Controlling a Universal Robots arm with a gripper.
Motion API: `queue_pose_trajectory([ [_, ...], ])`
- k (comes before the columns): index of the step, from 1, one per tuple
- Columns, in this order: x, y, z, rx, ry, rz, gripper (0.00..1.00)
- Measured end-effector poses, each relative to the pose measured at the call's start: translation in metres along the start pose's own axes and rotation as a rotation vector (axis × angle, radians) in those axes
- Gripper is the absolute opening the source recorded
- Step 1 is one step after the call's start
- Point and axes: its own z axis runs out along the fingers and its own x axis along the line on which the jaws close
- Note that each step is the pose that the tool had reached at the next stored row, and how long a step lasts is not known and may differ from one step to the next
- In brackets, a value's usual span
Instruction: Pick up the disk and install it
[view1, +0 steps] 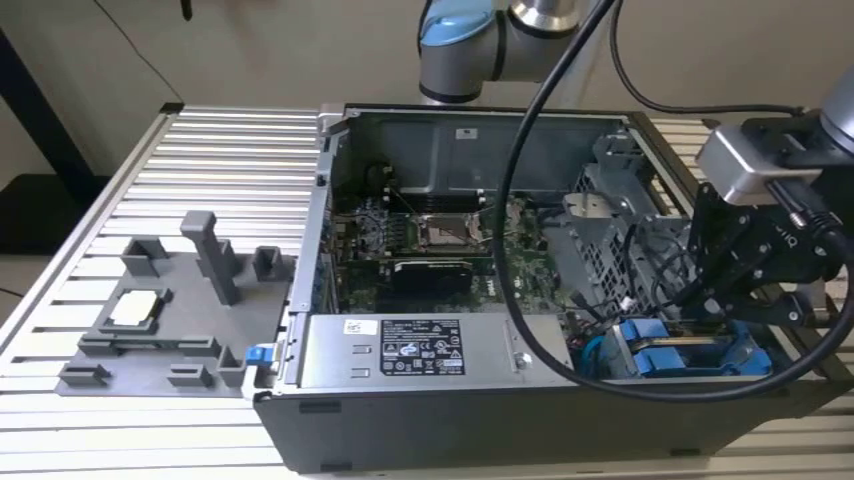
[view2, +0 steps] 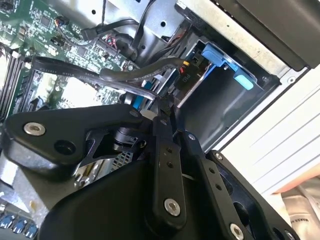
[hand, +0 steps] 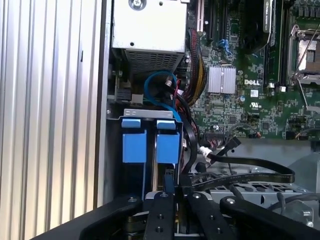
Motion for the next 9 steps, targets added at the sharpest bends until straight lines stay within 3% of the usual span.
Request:
queue_pose_trajectory([
  [9, 0.0013, -0.0024, 0.0047, 0.0038, -0.0024, 0.046, 0.16],
])
